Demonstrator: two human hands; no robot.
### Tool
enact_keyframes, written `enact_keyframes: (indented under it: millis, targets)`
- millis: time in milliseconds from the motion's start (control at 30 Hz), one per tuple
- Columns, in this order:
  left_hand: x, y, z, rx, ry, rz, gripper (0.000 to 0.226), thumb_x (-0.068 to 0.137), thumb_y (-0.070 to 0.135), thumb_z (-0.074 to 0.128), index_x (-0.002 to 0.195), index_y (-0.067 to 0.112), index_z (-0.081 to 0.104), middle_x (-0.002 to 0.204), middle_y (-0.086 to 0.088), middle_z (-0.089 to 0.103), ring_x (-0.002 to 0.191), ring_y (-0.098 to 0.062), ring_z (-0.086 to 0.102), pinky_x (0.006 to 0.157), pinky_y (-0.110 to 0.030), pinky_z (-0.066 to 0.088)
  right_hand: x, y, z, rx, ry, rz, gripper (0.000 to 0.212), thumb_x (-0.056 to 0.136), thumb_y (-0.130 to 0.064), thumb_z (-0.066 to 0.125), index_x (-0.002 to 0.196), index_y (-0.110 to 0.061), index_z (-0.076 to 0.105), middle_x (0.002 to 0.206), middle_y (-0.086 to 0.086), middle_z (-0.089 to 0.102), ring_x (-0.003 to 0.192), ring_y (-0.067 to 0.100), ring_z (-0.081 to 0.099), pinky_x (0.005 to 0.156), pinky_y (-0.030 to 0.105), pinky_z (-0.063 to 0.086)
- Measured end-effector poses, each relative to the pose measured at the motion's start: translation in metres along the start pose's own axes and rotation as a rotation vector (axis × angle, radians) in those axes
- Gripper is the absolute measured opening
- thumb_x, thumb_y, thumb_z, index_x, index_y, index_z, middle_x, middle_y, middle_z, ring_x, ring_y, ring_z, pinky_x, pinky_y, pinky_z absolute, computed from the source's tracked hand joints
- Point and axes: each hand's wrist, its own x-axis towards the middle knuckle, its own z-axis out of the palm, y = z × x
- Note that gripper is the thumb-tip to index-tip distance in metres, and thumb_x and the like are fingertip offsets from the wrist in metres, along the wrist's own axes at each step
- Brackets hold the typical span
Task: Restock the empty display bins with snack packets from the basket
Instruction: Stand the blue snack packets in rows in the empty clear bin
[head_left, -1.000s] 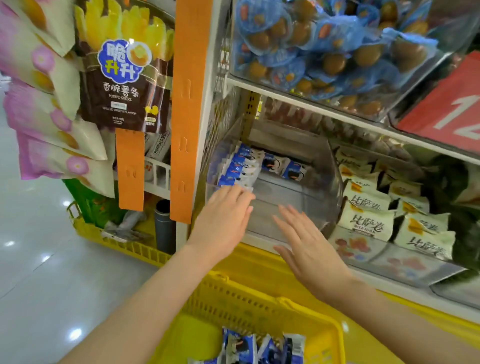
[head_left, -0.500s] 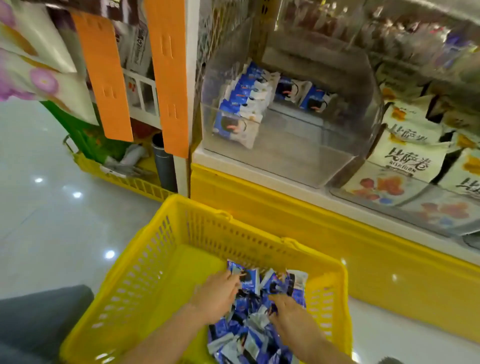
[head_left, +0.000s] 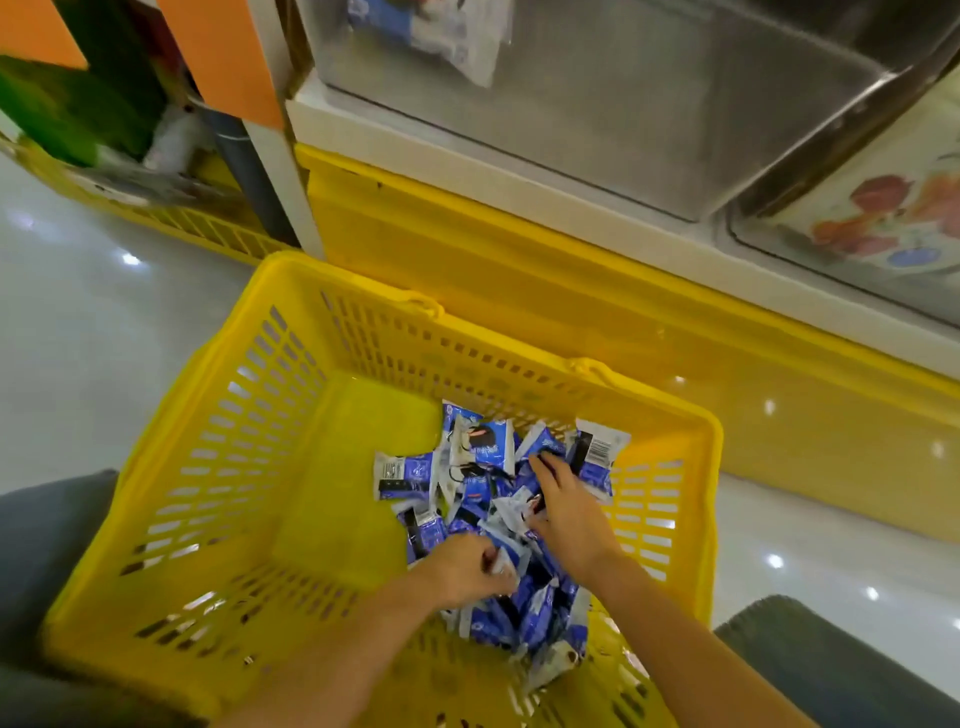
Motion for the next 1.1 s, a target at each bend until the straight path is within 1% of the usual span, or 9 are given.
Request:
enact_keyframes:
  millis: [167, 267, 433, 567, 700, 867, 933, 1000, 1100]
  targets:
    - [-0.006, 0.002, -0.001, -0.095, -0.025, -0.001, 0.035, 0.087, 0.027, 0.063, 0.069, 0.02, 0.034, 0.065, 0.002, 0.033, 0.056, -0.009, 0.032, 0.051, -0.017, 0.028, 0.011, 0.0, -0.005, -0.071, -0.03, -0.014, 0.066, 0.089, -0.019, 0.063, 0.146, -0.02, 0.029, 0.151, 0.003, 0.021, 0.127, 0.028, 0.041, 0.097, 0.035, 0.046]
    - [-0.016, -0.002, -0.022, -0.221, -0.026, -0.027, 0.025, 0.088, 0.02, 0.062, 0.077, 0.019, 0.04, 0.072, 0.001, 0.042, 0.061, -0.011, 0.045, 0.057, -0.024, 0.043, 0.013, -0.002, -0.007, -0.135, -0.063, -0.015, 0.059, 0.088, -0.022, 0.064, 0.141, -0.017, 0.038, 0.14, 0.007, 0.032, 0.12, 0.028, 0.045, 0.089, 0.036, 0.048]
    - [-0.037, -0.006, -0.061, -0.424, 0.208, -0.135, 0.014, 0.091, 0.017, 0.058, 0.102, 0.013, 0.051, 0.095, -0.004, 0.053, 0.072, -0.01, 0.06, 0.052, -0.014, 0.05, 0.013, -0.012, -0.014, -0.234, -0.063, -0.012, 0.051, 0.084, -0.032, 0.068, 0.128, -0.015, 0.049, 0.126, 0.01, 0.04, 0.111, 0.029, 0.047, 0.083, 0.038, 0.046]
    - [-0.053, 0.0, -0.075, -0.574, 0.331, -0.171, 0.024, 0.089, 0.019, 0.061, 0.108, 0.023, 0.046, 0.096, 0.003, 0.055, 0.07, -0.008, 0.059, 0.059, -0.024, 0.052, -0.001, -0.022, -0.019, -0.087, 0.104, -0.028, 0.048, 0.085, -0.045, 0.063, 0.124, -0.02, 0.052, 0.12, 0.006, 0.043, 0.113, 0.024, 0.045, 0.086, 0.032, 0.043]
    - [-0.069, 0.012, -0.077, -0.697, 0.367, -0.143, 0.003, 0.089, 0.02, 0.061, 0.088, 0.017, 0.06, 0.094, -0.013, 0.069, 0.079, -0.019, 0.064, 0.083, -0.04, 0.052, -0.02, -0.04, -0.036, 0.022, 0.319, -0.068, 0.048, 0.083, -0.055, 0.058, 0.117, -0.021, 0.057, 0.114, 0.002, 0.045, 0.111, 0.019, 0.042, 0.093, 0.027, 0.038]
    - [-0.09, 0.041, -0.074, -0.899, 0.4, -0.116, 0.015, 0.092, 0.027, 0.056, 0.101, 0.015, 0.061, 0.091, -0.018, 0.062, 0.09, -0.032, 0.062, 0.091, -0.045, 0.049, -0.047, -0.074, -0.061, 0.333, 0.378, -0.007, 0.049, 0.086, -0.054, 0.055, 0.117, -0.017, 0.048, 0.12, 0.0, 0.051, 0.1, 0.018, 0.056, 0.072, 0.023, 0.041]
    - [-0.1, 0.055, -0.075, -1.013, 0.381, -0.043, 0.023, 0.096, 0.028, 0.049, 0.11, 0.014, 0.061, 0.096, -0.02, 0.063, 0.091, -0.033, 0.062, 0.086, -0.044, 0.051, -0.057, -0.085, -0.068, 0.392, 0.384, -0.026, 0.05, 0.086, -0.054, 0.053, 0.12, -0.017, 0.047, 0.117, 0.0, 0.058, 0.097, 0.016, 0.059, 0.072, 0.023, 0.043]
    - [-0.111, 0.066, -0.077, -1.15, 0.378, 0.012, 0.023, 0.096, 0.027, 0.048, 0.103, 0.012, 0.063, 0.087, -0.012, 0.072, 0.078, -0.025, 0.068, 0.071, -0.037, 0.055, -0.067, -0.094, -0.074, 0.486, 0.368, -0.047, 0.048, 0.09, -0.047, 0.053, 0.124, -0.014, 0.047, 0.117, 0.002, 0.061, 0.096, 0.013, 0.06, 0.074, 0.021, 0.046]
    - [-0.128, 0.079, -0.08, -1.172, 0.384, 0.089, 0.023, 0.095, 0.03, 0.048, 0.098, 0.014, 0.063, 0.078, -0.004, 0.074, 0.068, -0.017, 0.07, 0.059, -0.029, 0.055, -0.079, -0.101, -0.087, 0.71, 0.347, -0.027, 0.049, 0.092, -0.041, 0.054, 0.13, -0.009, 0.048, 0.128, 0.006, 0.058, 0.116, 0.018, 0.055, 0.095, 0.035, 0.048]
